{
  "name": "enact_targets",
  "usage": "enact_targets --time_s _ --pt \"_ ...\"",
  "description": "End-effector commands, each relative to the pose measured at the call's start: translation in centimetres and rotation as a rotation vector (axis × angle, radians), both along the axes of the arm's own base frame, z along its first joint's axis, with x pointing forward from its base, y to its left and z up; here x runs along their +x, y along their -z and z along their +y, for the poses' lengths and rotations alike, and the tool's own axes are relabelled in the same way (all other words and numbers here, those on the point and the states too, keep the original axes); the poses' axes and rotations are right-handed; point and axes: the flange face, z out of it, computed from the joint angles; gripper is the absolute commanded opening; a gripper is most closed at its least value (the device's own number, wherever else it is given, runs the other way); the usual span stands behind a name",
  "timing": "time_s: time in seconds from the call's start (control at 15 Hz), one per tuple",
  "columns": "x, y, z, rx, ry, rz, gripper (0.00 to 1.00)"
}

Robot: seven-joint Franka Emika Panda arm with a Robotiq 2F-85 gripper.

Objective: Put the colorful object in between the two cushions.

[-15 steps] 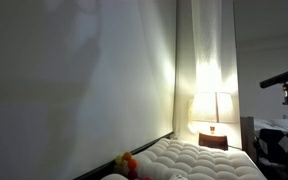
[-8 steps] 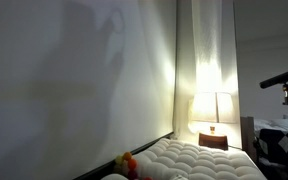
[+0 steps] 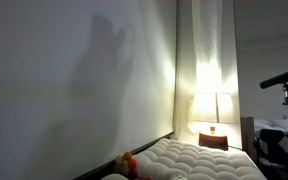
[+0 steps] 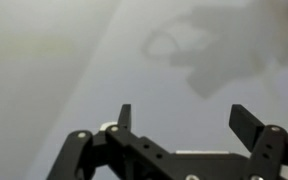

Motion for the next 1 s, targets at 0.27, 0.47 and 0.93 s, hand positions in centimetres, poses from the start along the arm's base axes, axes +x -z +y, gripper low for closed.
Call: enact_targets --time_s 0.27,0.47,0.93 --pt "-0.1 0.0 0.2 0.000 -0.001 -0.001 1.00" --pt "1.7 1.4 0.1 0.006 0.015 0.061 1.00" --pt "10.4 9.0 -4.1 0.017 0.154 0.300 1.00"
